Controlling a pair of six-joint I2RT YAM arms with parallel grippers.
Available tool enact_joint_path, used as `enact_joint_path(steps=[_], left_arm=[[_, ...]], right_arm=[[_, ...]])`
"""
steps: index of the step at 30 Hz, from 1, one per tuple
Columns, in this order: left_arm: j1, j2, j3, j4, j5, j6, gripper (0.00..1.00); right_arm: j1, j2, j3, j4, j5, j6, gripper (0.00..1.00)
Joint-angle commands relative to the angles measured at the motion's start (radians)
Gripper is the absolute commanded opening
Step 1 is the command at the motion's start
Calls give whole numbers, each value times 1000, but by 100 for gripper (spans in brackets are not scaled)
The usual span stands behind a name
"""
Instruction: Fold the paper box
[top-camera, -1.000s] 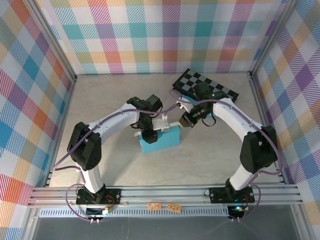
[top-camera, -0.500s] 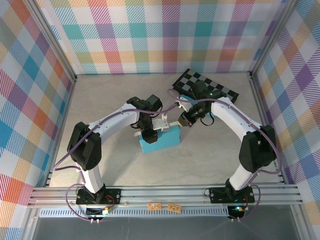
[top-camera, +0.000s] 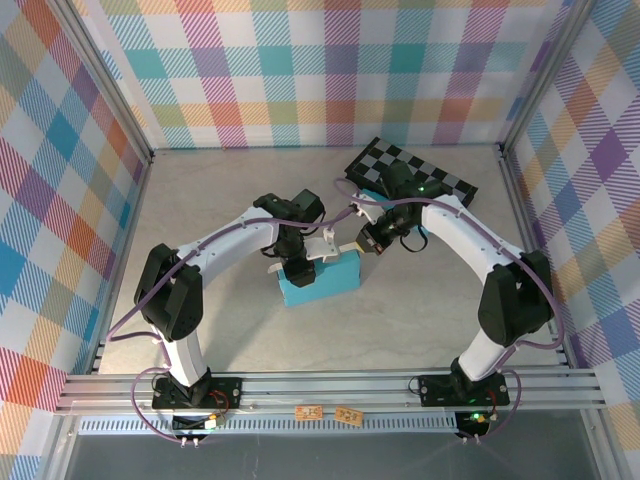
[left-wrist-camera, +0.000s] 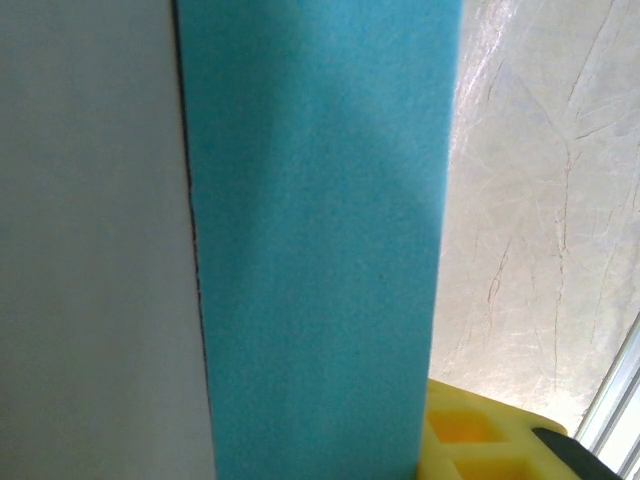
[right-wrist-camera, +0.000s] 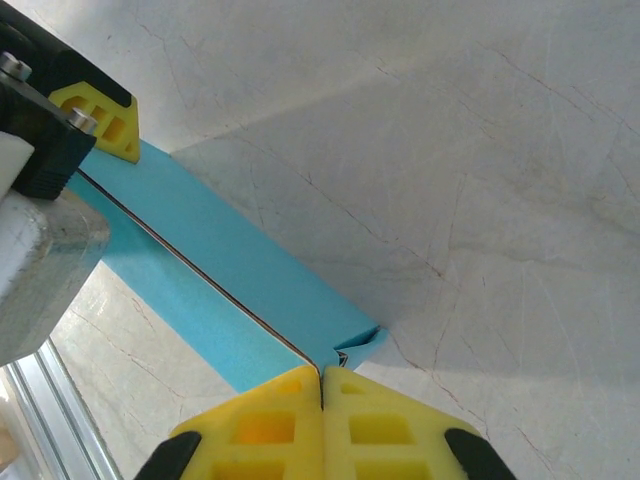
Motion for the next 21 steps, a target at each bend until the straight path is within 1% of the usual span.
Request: enact_joint_path(steps=[1, 4, 7, 9, 12, 16, 21], left_arm=[[10, 24, 33, 14, -22, -32, 33], [10, 43, 62, 10, -27, -82, 33], [10, 58, 89, 11, -34, -141, 32], [10, 62, 93, 16, -30, -166, 32], [10, 61, 92, 21, -30, -179, 32], [12, 64, 99, 20, -38, -183, 32], [15, 76, 115, 11, -50, -195, 32]], right_arm=[[33, -6, -20, -29, 19, 29, 0], [48, -13, -26, 2, 72, 128, 0], [76, -46, -73, 77, 132, 249, 0], [93, -92, -138, 169, 174, 377, 0], [101, -163, -253, 323, 191, 501, 0], [110, -223, -363, 455, 215, 553, 0], [116, -223, -402, 486, 209, 586, 0]])
